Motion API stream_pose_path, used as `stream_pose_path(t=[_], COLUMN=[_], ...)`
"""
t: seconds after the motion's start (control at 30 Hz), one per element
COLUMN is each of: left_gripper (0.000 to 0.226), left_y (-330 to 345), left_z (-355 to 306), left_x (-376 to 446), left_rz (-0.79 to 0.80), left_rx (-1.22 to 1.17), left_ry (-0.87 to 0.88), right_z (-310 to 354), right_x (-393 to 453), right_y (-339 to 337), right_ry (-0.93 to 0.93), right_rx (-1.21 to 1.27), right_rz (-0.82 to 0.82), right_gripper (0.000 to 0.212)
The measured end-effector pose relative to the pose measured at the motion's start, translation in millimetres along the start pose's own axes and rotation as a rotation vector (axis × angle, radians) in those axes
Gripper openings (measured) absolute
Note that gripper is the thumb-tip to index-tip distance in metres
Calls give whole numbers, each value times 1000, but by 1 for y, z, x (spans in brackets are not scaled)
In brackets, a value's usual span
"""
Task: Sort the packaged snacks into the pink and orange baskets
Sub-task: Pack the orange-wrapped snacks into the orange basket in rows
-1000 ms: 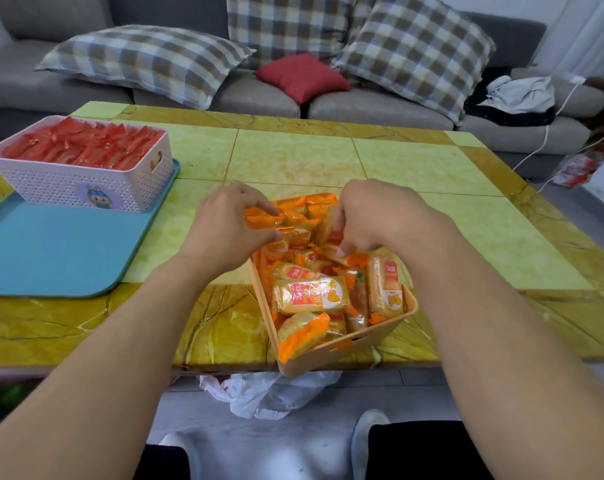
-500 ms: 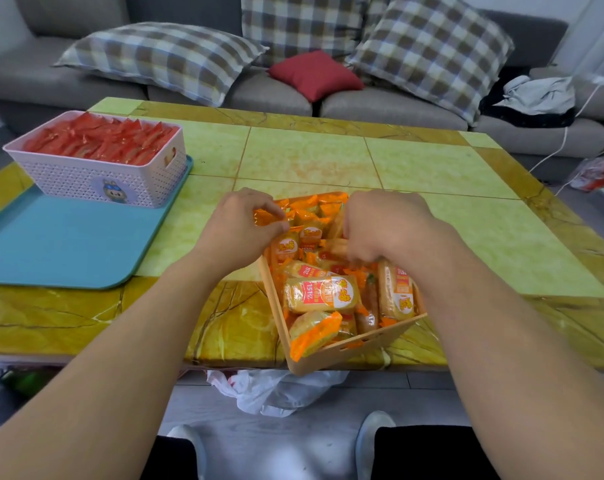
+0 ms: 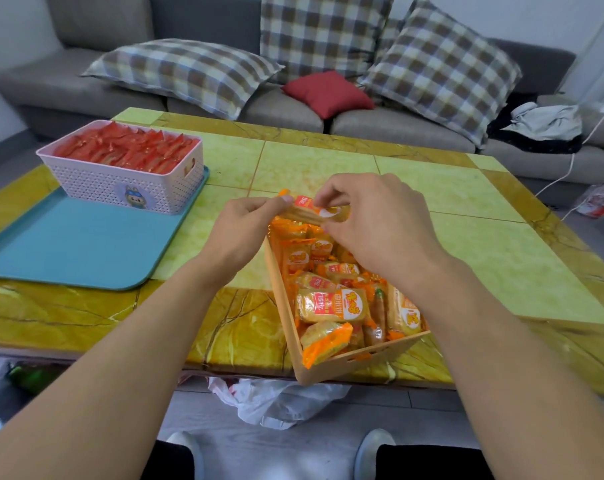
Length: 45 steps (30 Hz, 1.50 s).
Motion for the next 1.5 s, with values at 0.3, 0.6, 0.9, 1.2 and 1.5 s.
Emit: stream_pose_path(t=[0.3,0.6,0.9,1.2,1.5], left_gripper=[19,20,27,41,35], left_y=[4,13,21,38,53], left_z=[1,-8,-1,0,6], left_x=[-3,-10,-5,6,22], left_rz=[1,-6,115,30,39], left_rx=[136,60,385,639,717], left_ry=[52,170,274,404,345], right_z=[-41,-36,-51,-38,-64], right_x=[8,8,15,12,17], right_y=[11,30,10,24,45], right_ry=[166,183,176,85,236], right_rx=[107,356,515,278,33], right_rz=[134,331,161,184,87], right_gripper=[24,59,47,37,34])
Point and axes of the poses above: each hand's wrist, its own x-axis towards the middle knuckle, its own y-axis out of the palm, z = x × y, the point moved 3 cm from there along x, towards the middle knuckle, and after that the axes turned 2 degrees about z, right-handed, at the moved point
